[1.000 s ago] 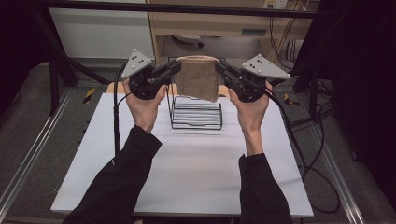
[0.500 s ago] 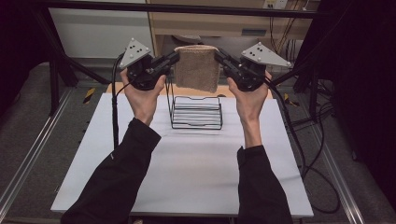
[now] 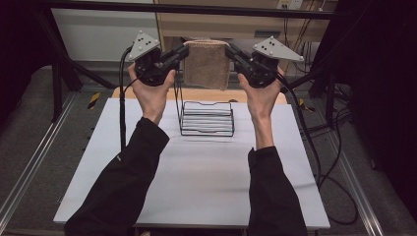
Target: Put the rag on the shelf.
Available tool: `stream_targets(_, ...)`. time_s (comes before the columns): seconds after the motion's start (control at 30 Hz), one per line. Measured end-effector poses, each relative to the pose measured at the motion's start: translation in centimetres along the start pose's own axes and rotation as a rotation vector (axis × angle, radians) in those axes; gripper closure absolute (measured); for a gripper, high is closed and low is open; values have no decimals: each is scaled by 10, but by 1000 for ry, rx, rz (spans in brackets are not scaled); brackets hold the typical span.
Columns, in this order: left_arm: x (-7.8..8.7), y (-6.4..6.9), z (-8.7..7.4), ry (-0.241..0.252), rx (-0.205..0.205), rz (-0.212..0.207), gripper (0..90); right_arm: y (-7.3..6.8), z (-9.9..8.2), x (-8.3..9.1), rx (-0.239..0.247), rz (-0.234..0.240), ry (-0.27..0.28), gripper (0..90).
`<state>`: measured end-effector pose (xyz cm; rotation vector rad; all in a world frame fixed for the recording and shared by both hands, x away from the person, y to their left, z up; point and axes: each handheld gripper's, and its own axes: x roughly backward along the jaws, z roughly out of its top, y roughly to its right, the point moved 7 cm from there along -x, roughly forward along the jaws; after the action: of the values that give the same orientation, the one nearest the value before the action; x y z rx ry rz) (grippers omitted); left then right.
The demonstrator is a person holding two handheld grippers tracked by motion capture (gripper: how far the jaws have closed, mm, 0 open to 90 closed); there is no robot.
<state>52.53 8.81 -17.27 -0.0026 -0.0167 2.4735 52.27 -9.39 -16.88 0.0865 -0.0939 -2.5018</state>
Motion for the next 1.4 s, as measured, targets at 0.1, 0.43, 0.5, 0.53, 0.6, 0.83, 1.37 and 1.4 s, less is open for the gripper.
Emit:
stream_targets(0.1, -4, -3, 1, -2, 6, 5, 829, 2, 1, -4, 4, -1, -2, 860)
stream_targets(0.43, -14, -11, -6, -2, 18, 18, 829, 10, -5, -18, 2, -12, -12, 860)
stream_targets(0.5, -16, -13, -7, 0, 22, 22, 829, 12, -6, -21, 2, -15, -14, 860)
stream_targets(0.53, -17, -13, -8, 2, 24, 23, 829, 12, -6, -22, 2, -16, -11, 860)
stream_targets(0.6, -19, -15, -9, 4, 24, 25, 828, 14, -7, -25, 6, -15, -11, 860)
stream_targets(0.83, -26, -21, -14, -11, 19, 35, 828, 19, -13, -34, 3, -17, -28, 860)
stream_targets(1.37, -38, -32, -22, -29, 10, 53, 828, 30, -22, -52, 1, -10, -40, 860)
stream_targets(1.4, -38, -32, -24, -28, 16, 48, 828, 30, -23, -52, 1, -8, -43, 860)
